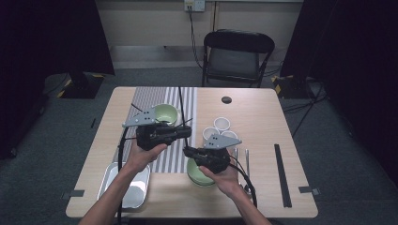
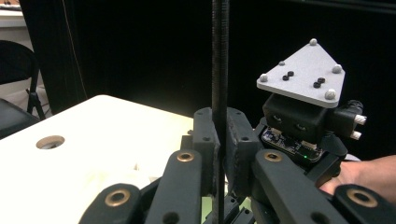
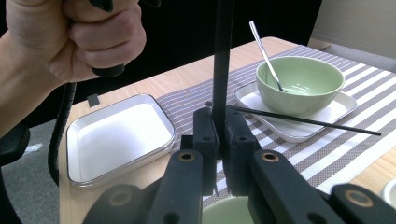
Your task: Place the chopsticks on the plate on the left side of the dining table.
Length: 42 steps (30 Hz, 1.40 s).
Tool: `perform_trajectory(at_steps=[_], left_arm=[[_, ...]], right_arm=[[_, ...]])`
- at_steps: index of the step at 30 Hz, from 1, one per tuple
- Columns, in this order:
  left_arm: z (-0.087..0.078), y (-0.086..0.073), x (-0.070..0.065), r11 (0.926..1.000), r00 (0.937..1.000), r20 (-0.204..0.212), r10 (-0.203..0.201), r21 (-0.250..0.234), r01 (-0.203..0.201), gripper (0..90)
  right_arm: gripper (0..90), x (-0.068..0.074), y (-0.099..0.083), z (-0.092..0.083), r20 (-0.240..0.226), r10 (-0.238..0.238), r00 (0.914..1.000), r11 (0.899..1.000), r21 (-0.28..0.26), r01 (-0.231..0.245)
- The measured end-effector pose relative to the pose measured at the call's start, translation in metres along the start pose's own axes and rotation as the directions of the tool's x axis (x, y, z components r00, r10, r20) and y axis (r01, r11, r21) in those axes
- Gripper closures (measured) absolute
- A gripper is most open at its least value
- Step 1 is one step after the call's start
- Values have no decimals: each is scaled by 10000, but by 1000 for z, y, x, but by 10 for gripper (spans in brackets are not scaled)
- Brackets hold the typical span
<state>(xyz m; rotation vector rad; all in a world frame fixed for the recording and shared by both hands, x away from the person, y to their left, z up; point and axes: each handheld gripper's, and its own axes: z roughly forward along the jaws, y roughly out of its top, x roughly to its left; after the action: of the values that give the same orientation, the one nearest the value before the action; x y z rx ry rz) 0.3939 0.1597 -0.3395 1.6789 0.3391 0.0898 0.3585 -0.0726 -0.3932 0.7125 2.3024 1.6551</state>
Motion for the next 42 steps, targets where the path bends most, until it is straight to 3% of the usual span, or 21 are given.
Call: perform_trajectory(at_steps=[5, 10, 16, 25, 32, 35, 37, 42], left_arm=[[11, -6, -2, 9992, 9999, -50, 90, 384, -88, 836], [12, -6, -1, 9992, 10000, 31, 47, 387, -49, 844], [6, -5, 4, 9995, 10000, -50, -30, 330, 31, 845], [4, -12, 14, 9989, 9991, -339, -266, 378, 279, 845], [12, -19, 16, 9973, 9988, -240, -418, 591, 432, 845], [18, -23, 15, 9958, 9985, -15, -548, 729, 547, 845], [24, -27, 12, 9940, 9980, 154, -614, 913, 597, 845], [38, -30, 3, 9902, 9986, 408, -346, 1370, 287, 846]], right_arm=[[855, -2, 5, -6, 34, 148, 9999, 9994, -324, -147], [849, -5, 2, -6, 33, 256, 9997, 9992, -312, -255], [565, -4, 1, -3, 189, 111, 9998, 9999, 84, -112], [335, -12, 5, -20, 221, 352, 9991, 9994, 43, -353], [259, -14, 21, -39, 304, 393, 9988, 9971, -666, -372], [278, -15, 30, -48, 19, 573, 9984, 9939, -947, -568], [258, -15, 35, -53, 255, 654, 9975, 9927, -1028, -624], [251, -19, 42, -62, 682, 839, 9941, 9884, -1327, -743]])
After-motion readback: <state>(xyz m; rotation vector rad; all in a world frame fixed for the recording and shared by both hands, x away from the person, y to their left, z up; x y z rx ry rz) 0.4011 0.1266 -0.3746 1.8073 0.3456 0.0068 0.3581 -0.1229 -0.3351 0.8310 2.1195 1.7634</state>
